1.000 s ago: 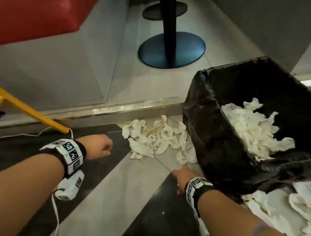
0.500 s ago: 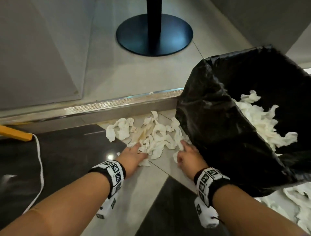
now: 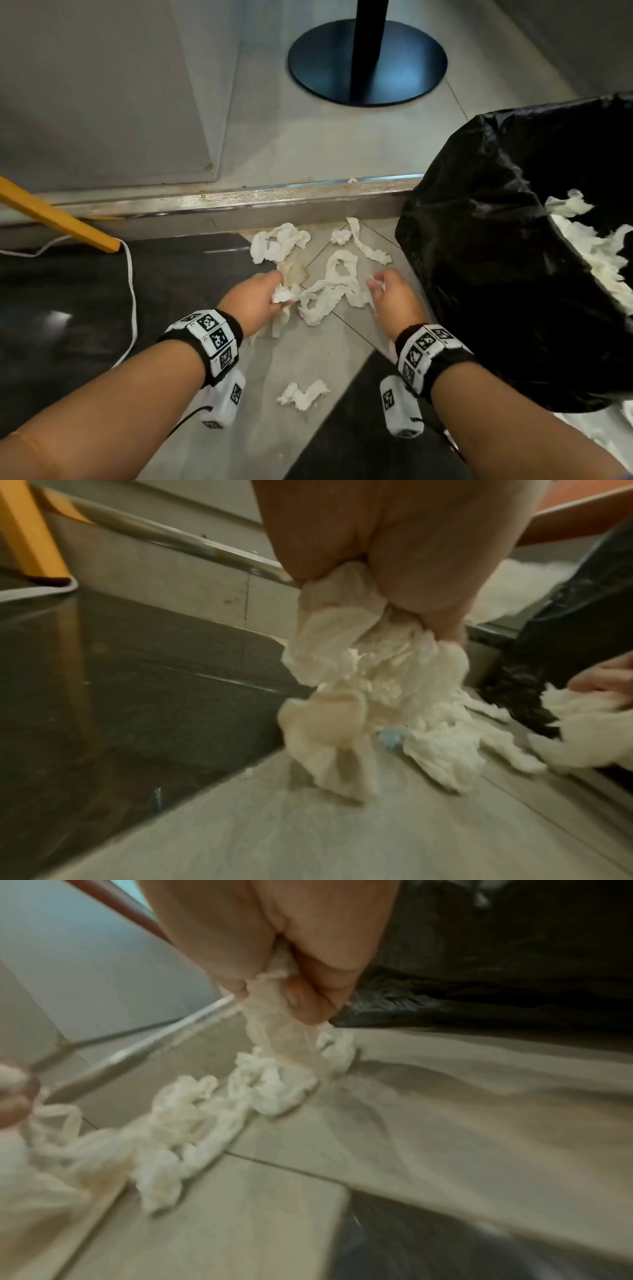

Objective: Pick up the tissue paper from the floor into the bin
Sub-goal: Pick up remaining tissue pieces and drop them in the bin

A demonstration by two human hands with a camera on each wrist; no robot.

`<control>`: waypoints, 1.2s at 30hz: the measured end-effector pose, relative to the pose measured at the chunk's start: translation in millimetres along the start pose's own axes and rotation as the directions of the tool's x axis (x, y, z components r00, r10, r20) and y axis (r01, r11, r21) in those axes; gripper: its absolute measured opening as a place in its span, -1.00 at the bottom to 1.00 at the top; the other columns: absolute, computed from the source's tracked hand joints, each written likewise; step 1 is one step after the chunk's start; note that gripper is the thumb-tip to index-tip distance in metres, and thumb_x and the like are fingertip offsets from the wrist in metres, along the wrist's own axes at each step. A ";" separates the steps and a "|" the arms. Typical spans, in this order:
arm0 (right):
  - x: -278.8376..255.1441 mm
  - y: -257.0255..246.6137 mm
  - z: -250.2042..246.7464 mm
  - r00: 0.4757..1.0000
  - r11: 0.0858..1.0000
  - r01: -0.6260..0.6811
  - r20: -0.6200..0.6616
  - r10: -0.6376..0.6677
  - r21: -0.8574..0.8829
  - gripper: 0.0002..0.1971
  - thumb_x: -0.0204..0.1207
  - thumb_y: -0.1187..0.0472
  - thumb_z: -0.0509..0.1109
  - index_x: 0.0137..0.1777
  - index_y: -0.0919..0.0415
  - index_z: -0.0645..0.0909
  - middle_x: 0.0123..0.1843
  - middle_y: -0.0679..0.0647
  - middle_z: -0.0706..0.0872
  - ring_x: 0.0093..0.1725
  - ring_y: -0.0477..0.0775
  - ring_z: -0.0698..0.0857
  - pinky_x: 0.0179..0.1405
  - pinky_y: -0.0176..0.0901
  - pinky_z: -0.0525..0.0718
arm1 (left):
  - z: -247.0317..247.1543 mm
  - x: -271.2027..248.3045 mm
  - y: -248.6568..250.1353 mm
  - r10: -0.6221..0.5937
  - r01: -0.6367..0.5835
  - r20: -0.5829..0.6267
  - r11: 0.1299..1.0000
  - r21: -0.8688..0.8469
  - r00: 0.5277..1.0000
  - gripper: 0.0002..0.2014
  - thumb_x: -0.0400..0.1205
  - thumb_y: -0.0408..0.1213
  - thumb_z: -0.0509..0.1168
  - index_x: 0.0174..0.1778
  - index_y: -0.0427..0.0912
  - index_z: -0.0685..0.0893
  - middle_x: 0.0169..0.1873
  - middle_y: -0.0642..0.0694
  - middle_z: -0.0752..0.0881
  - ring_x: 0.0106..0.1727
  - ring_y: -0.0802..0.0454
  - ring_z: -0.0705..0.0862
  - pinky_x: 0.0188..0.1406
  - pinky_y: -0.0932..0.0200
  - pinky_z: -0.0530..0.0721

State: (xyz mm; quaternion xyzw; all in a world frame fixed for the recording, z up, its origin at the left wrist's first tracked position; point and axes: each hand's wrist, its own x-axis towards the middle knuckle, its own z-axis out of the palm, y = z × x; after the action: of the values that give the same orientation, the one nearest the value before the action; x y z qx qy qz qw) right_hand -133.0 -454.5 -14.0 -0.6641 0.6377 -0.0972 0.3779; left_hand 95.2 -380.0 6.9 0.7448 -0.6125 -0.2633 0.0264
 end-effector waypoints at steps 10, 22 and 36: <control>-17.4 -17.0 -7.6 0.972 0.992 0.019 0.235 0.010 -0.121 -0.74 0.41 0.42 0.26 -0.41 0.10 0.38 -0.44 0.01 0.44 -0.45 -0.03 0.43 -0.51 -0.24 0.40 | -21.7 -17.6 -1.6 -0.033 -0.033 -0.264 0.970 -0.239 0.964 -0.89 0.50 -0.38 0.32 -0.17 -0.16 0.50 -0.14 -0.16 0.60 -0.16 -0.17 0.58 -0.21 0.09 0.45; -97.1 -3.2 87.5 0.552 0.639 0.689 0.819 -0.155 -0.343 -0.61 0.60 0.09 0.18 0.42 0.07 0.40 0.31 0.29 0.47 0.15 0.40 0.58 -0.06 0.05 0.49 | -12.0 -35.4 -21.2 -0.143 0.111 -0.082 0.943 -0.313 0.986 -0.78 0.60 -0.34 0.14 0.08 0.05 0.45 -0.47 -0.14 0.55 -0.49 -0.06 0.50 -0.43 0.10 0.49; -56.5 -38.1 33.7 0.938 0.986 0.142 0.330 -0.106 -0.087 -0.90 0.38 0.28 0.37 -0.25 0.09 0.50 -0.16 0.04 0.59 -0.27 0.01 0.59 -0.32 -0.22 0.54 | 32.7 -6.1 -41.6 -0.088 0.083 0.088 0.995 0.061 0.992 -0.65 0.57 -0.25 0.23 0.27 -0.10 0.41 0.16 -0.20 0.41 -0.22 -0.19 0.61 -0.17 0.04 0.64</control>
State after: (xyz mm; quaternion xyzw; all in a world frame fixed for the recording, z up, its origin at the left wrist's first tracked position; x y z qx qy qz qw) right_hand -92.4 -393.5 6.3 -0.7296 0.5282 0.0250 0.4337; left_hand 118.0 -354.7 -34.1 0.7580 -0.5881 -0.2801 -0.0343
